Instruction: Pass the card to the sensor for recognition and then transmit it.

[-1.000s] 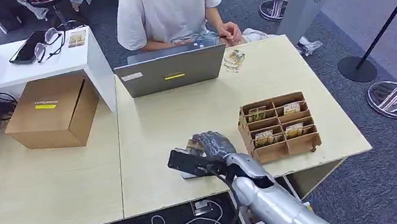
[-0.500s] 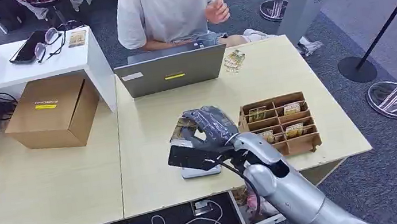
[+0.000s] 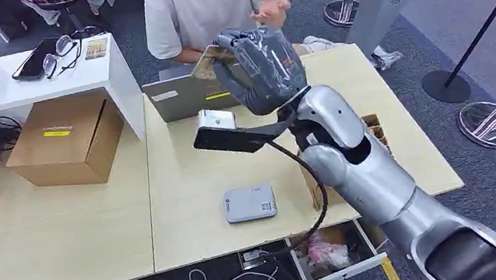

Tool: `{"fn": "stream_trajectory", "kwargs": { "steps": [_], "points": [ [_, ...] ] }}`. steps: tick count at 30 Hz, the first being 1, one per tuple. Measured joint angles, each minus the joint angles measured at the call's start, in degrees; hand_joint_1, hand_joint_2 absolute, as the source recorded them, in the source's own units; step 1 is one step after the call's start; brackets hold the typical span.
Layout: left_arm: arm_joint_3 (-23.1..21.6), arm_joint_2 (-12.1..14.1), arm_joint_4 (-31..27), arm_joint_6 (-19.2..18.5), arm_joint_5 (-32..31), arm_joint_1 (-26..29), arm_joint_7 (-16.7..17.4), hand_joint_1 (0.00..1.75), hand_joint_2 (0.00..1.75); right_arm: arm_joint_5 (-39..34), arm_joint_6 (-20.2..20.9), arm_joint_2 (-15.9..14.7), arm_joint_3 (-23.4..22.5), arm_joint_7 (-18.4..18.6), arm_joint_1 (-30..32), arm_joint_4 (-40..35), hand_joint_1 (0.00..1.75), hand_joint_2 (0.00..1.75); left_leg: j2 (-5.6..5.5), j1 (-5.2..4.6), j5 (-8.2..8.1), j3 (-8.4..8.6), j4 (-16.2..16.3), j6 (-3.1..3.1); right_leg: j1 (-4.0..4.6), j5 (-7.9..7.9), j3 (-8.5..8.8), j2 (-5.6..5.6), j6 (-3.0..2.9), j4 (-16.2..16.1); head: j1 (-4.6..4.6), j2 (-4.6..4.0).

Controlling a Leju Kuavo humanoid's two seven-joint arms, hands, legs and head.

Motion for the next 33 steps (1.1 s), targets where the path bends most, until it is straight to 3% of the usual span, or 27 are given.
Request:
{"fn": "stream_trajectory", "kwargs": {
  "steps": [5,15,33],
  "points": [
    [-0.85,-0.02,0.31,-0.02,0.0,-0.29,-0.22,0.0,0.0,0.61,-0.72,0.55,0.28,-0.31,-1.98,2.36,1.75,1.75,0.0,0.0,0.0,0.0,0.0,-0.01,0.0,0.0,0.0,0.0,-0.01,0.01,-0.02,0.0],
    [-3.23,1.62,-1.88,-0.18,1.44,2.39,-0.83,0.0,0.0,11.58,-5.48,0.68,2.16,4.33,-6.8,13.11,1.75,1.75,-0.03,0.06,0.01,-0.01,0.0,-0.01,0.0,0.0,0.0,-0.03,-0.01,0.0,0.0,0.0],
    [-6.38,2.8,-3.26,0.85,2.42,2.52,-1.4,0.0,0.0,18.73,-6.58,4.61,7.26,7.26,-14.26,30.0,1.75,1.75,-0.05,0.07,0.03,-0.02,0.0,-0.04,0.02,0.01,0.0,-0.03,-0.02,0.02,0.0,0.0]
  ]
}}
